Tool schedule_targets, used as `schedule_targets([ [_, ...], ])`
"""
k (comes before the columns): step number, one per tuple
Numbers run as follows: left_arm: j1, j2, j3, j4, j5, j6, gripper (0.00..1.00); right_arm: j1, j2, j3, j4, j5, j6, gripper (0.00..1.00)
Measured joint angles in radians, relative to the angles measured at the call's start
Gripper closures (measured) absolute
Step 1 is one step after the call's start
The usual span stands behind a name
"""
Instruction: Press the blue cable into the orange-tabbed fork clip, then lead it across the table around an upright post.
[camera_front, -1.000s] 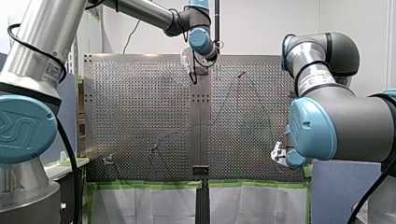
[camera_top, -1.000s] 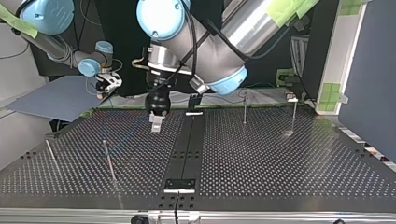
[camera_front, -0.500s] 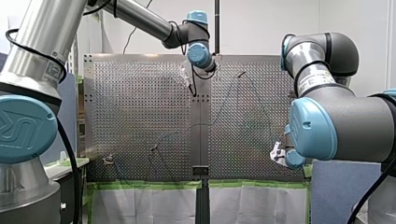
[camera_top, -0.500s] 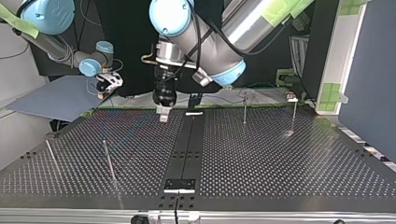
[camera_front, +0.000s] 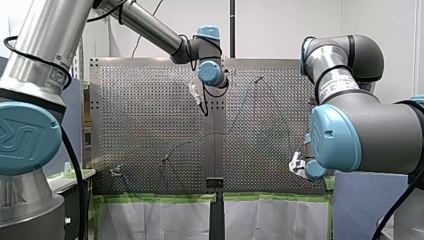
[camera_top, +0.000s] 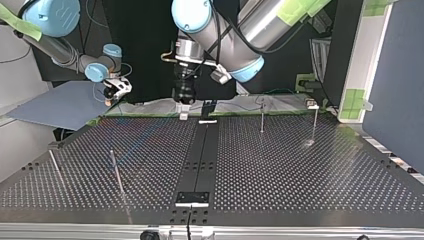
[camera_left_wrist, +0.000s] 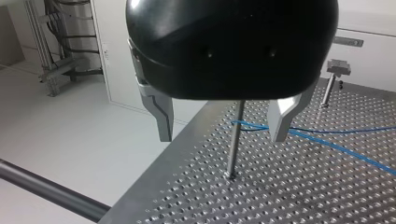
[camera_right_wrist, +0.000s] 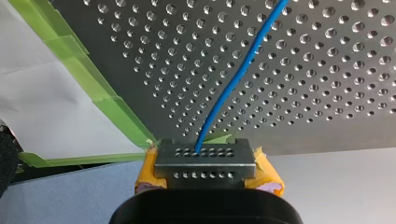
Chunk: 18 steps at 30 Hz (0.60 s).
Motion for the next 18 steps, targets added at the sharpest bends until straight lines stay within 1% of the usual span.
schedule_targets([
  [5, 0.000, 0.000, -0.045, 0.045, 0.001, -0.001, 0.00, 0.001, 0.000, 0.000, 0.000, 0.000, 0.000, 1.00],
  [18, -0.001, 0.000, -0.164, 0.164, 0.001, 0.003, 0.00, 0.001, 0.000, 0.000, 0.001, 0.000, -0.009, 1.00],
])
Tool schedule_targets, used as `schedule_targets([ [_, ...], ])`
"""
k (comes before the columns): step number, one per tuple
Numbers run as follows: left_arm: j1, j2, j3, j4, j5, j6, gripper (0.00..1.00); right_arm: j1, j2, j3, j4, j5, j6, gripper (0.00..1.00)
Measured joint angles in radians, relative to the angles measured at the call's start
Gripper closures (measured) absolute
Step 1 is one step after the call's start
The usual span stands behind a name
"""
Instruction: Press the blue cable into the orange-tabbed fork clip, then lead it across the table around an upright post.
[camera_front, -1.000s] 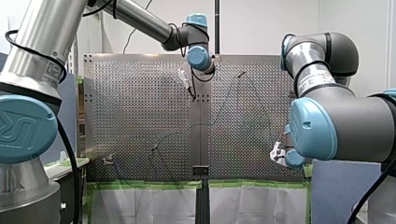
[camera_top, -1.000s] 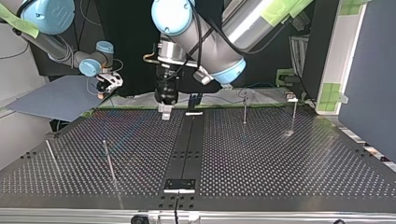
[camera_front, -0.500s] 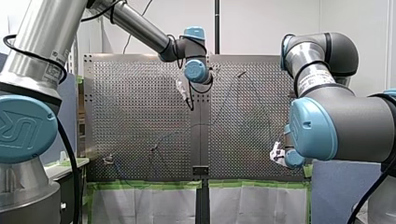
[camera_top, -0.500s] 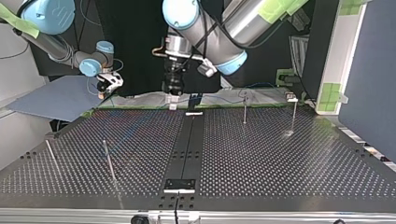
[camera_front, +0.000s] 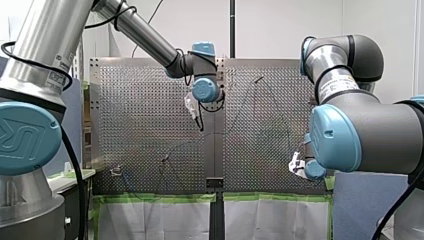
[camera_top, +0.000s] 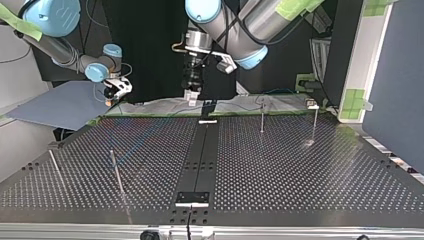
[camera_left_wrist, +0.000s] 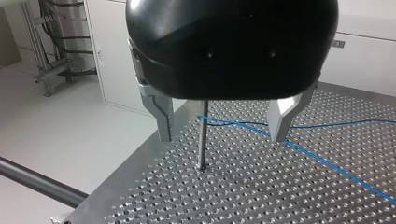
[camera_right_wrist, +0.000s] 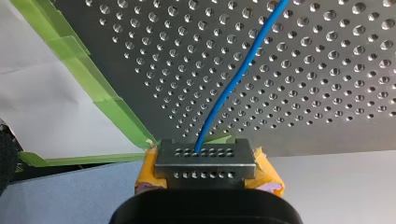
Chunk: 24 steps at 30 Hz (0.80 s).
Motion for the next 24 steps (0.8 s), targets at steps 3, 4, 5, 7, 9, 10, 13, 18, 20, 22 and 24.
schedule_targets([
  [3, 0.000, 0.000, -0.031, 0.031, 0.000, 0.002, 0.00, 0.000, 0.000, 0.000, 0.000, 0.000, -0.002, 1.00],
  [4, 0.000, 0.000, -0.040, 0.041, 0.001, 0.002, 0.00, 0.000, 0.000, 0.000, 0.000, 0.000, -0.003, 1.00],
  [5, 0.000, 0.000, -0.053, 0.053, 0.002, 0.003, 0.00, 0.000, 0.000, 0.000, 0.000, 0.000, -0.003, 1.00],
  [7, 0.000, 0.000, -0.071, 0.072, 0.003, 0.004, 0.00, 0.001, 0.000, 0.000, 0.000, 0.000, -0.004, 1.00],
  [9, 0.000, 0.000, -0.093, 0.093, 0.003, 0.005, 0.00, 0.001, 0.000, 0.000, 0.000, 0.000, -0.004, 1.00],
  [10, 0.000, 0.000, -0.102, 0.103, 0.003, 0.005, 0.00, 0.001, 0.000, 0.000, 0.000, 0.000, -0.004, 1.00],
  [13, 0.001, 0.000, -0.134, 0.131, 0.003, 0.007, 0.00, 0.001, 0.000, 0.000, 0.000, 0.000, -0.004, 1.00],
  [18, 0.000, 0.000, -0.184, 0.146, 0.003, 0.009, 0.00, 0.001, 0.000, 0.000, 0.001, 0.000, -0.004, 1.00],
  [20, -0.001, 0.000, -0.203, 0.147, 0.002, 0.009, 0.00, 0.001, 0.000, 0.000, 0.001, 0.000, -0.004, 1.00],
  [22, -0.001, 0.000, -0.221, 0.147, 0.001, 0.009, 0.00, 0.001, 0.000, 0.000, 0.001, 0.000, -0.004, 1.00],
  [24, -0.002, 0.000, -0.239, 0.147, 0.001, 0.009, 0.00, 0.002, 0.000, 0.000, 0.002, 0.000, -0.004, 1.00],
])
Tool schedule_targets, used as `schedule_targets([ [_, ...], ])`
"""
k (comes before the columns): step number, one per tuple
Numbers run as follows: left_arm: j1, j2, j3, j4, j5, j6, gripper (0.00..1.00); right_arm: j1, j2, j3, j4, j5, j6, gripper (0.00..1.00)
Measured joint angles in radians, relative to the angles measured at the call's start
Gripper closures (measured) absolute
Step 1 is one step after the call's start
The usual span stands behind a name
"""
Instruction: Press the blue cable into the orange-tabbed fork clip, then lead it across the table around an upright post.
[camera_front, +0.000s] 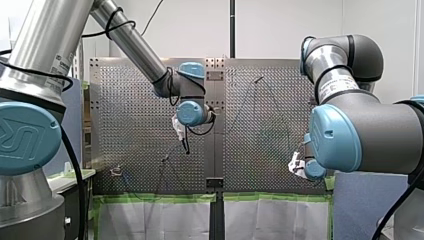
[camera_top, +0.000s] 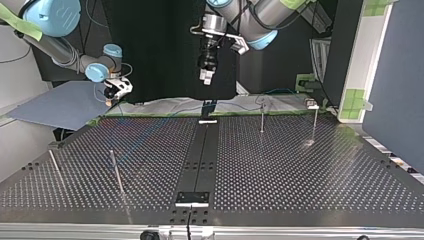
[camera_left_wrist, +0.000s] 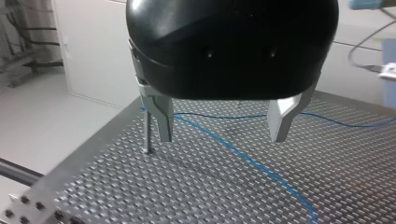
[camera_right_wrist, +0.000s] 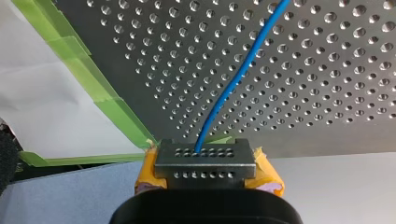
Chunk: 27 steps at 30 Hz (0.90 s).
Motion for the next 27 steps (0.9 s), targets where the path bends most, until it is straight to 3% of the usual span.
schedule_targets([
  [13, 0.003, 0.000, -0.118, 0.017, 0.002, 0.014, 0.00, 0.002, 0.000, 0.000, 0.001, 0.000, 0.000, 1.00],
  [27, 0.006, 0.000, -0.260, 0.131, 0.035, 0.095, 0.00, 0.002, 0.000, 0.000, 0.000, 0.000, -0.003, 1.00],
])
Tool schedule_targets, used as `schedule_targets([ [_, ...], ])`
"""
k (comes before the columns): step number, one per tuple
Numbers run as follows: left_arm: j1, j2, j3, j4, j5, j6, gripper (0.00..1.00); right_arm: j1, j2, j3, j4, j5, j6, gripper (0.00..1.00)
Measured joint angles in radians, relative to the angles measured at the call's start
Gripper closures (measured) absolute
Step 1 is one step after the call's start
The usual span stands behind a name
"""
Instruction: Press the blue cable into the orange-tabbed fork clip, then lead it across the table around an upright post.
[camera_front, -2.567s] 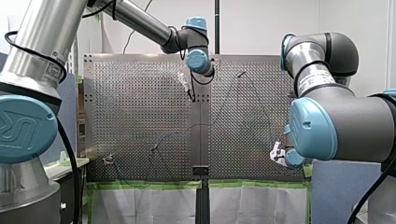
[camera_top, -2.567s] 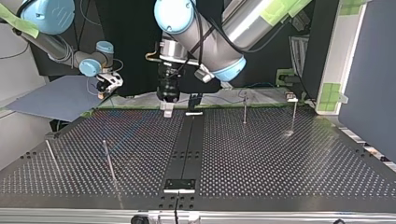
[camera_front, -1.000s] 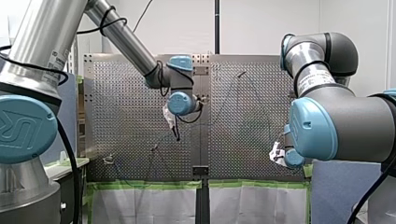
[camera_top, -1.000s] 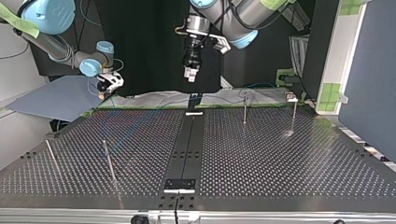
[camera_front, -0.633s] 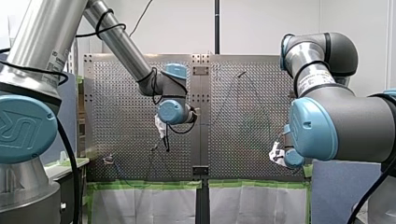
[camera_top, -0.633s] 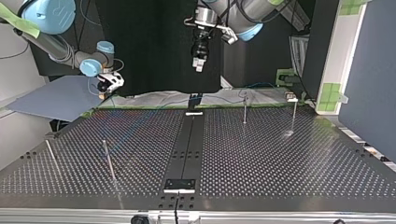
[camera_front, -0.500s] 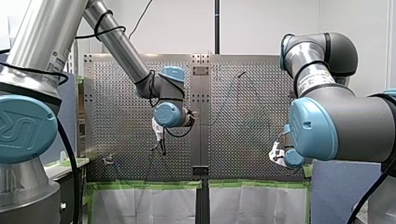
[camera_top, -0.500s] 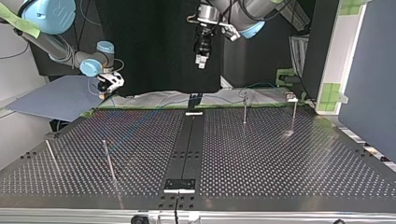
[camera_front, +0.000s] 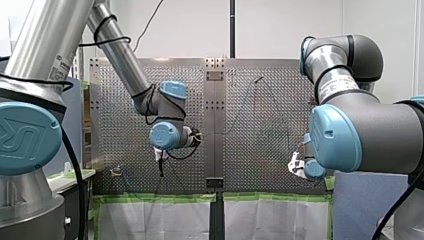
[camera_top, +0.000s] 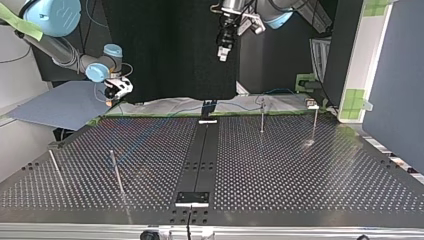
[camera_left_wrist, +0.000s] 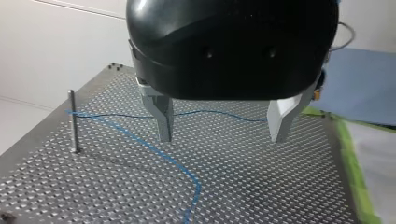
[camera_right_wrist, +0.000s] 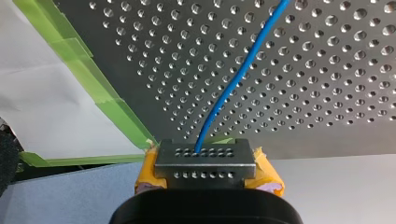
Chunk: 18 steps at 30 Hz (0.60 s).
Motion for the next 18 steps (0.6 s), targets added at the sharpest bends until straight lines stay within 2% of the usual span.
schedule_targets([
  [4, 0.001, 0.000, -0.040, 0.014, 0.009, -0.006, 0.00, 0.000, 0.000, 0.000, 0.001, -0.001, 0.000, 1.00],
  [9, 0.006, 0.000, -0.090, 0.059, 0.053, -0.050, 0.00, 0.000, 0.000, -0.001, 0.002, -0.001, -0.001, 1.00],
  [12, 0.010, 0.000, -0.102, 0.089, 0.082, -0.066, 0.00, 0.000, 0.000, -0.003, 0.006, -0.001, -0.002, 1.00],
  [18, 0.015, 0.000, -0.106, 0.146, 0.139, -0.067, 0.00, 0.000, 0.000, -0.005, 0.016, -0.001, -0.002, 1.00],
])
